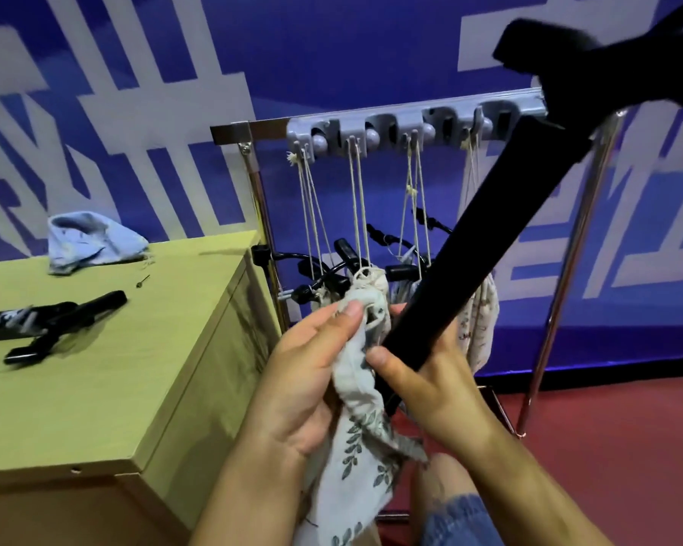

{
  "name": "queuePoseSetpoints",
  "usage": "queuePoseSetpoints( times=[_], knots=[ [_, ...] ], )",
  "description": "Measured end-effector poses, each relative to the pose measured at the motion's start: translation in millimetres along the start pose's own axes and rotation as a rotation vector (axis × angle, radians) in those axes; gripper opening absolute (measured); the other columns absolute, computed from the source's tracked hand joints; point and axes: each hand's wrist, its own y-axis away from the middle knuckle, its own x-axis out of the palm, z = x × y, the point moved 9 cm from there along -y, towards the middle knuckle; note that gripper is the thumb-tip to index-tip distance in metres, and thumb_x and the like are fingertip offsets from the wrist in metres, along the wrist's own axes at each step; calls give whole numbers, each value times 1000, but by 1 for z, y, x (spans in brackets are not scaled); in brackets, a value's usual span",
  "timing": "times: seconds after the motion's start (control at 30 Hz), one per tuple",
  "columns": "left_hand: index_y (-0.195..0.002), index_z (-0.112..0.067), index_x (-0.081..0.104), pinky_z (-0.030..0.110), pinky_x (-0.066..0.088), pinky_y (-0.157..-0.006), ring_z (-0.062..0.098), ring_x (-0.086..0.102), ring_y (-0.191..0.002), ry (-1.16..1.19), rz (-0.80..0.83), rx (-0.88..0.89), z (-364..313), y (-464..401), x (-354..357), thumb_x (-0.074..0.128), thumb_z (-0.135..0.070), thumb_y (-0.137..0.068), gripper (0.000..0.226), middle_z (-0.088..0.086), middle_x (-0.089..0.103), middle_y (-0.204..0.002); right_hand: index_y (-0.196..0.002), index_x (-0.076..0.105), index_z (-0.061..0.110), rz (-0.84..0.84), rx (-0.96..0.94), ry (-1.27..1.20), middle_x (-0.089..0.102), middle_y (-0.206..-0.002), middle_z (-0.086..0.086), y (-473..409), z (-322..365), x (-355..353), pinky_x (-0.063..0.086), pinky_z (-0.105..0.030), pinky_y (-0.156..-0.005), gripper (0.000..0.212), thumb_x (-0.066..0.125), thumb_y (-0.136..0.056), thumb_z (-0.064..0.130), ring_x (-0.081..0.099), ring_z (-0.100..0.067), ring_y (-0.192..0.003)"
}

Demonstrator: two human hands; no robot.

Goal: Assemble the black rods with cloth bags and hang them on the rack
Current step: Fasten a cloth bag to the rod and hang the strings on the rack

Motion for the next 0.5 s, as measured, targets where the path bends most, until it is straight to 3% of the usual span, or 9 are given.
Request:
queuePoseSetpoints(
  times=[0.07,0.13,0.23,0.3,0.37,0.43,0.5],
  knots=[
    [-87,-5,74,19,52,-51,14,67,-58,-91,51,-4,-4,-1,2,56,-16,-81,22,11,73,-79,-121,39,29,8,13,-31,45,-114,18,-1,-5,3,32,6,-78,71,64,-66,67,42,30,-98],
    [-90,-4,73,19,50,-52,14,66,-58,-242,79,-35,-7,0,1,61,-22,-78,25,10,72,-76,-126,38,25,54,116,-85,50,-108,21,0,-14,6,33,7,-72,68,67,-72,53,44,35,-87],
    [-78,-17,73,23,45,-63,4,62,-62,-629,61,78,-21,-2,1,66,-50,-71,35,-7,70,-69,-120,38,20,115,134,-116,51,-101,20,1,-14,10,35,5,-69,52,68,-79,32,49,31,-82],
    [-65,-33,68,22,42,-62,0,59,-60,-801,48,202,-32,-1,8,59,-74,-68,42,-16,65,-62,-122,38,23,95,82,-96,53,-104,21,-1,-10,13,38,1,-73,60,71,-76,41,52,25,-90],
    [-78,-50,68,22,52,-73,-2,67,-79,-837,79,248,-34,0,18,58,-86,-51,46,-17,72,-80,-119,37,29,71,33,-50,53,-104,22,-4,-8,16,39,0,-74,61,69,-69,42,52,23,-94],
    [-86,-61,61,23,53,-82,-6,65,-90,-997,57,289,-36,0,22,60,-88,-40,53,-22,72,-91,-114,40,26,56,-8,-11,56,-99,16,-7,-9,17,44,-6,-73,57,65,-66,42,57,16,-91],
    [-86,-59,58,25,53,-79,-9,63,-86,-1200,9,368,-41,-1,25,60,-79,-48,43,-24,70,-89,-114,44,19,81,-55,45,58,-99,12,-7,-11,21,48,-13,-75,58,61,-66,45,60,7,-92]
  ],
)
